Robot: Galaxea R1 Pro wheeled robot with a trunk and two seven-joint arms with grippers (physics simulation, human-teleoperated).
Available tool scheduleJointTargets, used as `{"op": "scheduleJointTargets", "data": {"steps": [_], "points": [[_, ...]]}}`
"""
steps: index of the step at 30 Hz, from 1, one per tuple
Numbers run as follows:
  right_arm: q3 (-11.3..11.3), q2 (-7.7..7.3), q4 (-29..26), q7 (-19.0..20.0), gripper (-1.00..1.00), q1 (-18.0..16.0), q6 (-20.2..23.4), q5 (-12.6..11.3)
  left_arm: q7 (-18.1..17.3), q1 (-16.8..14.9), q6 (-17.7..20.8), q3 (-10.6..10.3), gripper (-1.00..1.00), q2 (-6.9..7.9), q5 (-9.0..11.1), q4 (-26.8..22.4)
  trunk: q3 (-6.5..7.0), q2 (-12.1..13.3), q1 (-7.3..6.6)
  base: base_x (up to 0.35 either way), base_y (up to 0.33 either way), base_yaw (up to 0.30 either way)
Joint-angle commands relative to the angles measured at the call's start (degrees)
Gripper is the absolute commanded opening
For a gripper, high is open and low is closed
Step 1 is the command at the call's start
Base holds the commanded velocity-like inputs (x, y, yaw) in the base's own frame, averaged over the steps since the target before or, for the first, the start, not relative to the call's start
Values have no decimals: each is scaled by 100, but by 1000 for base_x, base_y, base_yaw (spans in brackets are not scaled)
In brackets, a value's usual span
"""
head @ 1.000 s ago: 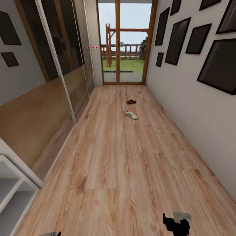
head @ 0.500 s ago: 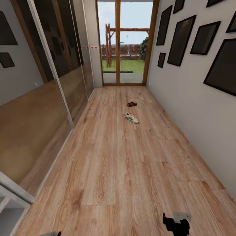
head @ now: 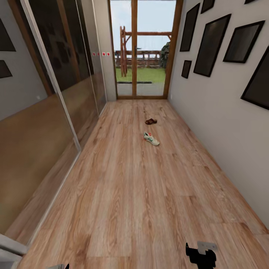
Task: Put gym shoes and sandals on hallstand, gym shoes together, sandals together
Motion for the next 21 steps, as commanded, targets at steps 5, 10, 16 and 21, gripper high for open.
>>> {"op": "scheduleJointTargets", "data": {"steps": [5, 10, 16, 21], "points": [[5, 0, 6, -2, 100, -3, -21, -21, -60, -3, -4, 15, 100, 0, 53, 6, -5, -2, 3, 338, 0, 0], [5, 0, 5, -2, 100, -3, -25, -21, -60, -3, -4, 15, 100, 0, 53, 7, -5, -2, 3, 338, 0, 0], [4, 0, 5, -2, 100, -3, -24, -21, -60, -3, -4, 15, 100, 0, 53, 6, -5, -2, 3, 338, 0, 0], [5, 0, 5, -2, 100, -3, -27, -21, -60, -3, -4, 15, 100, 0, 53, 5, -5, -2, 3, 338, 0, 0]]}}
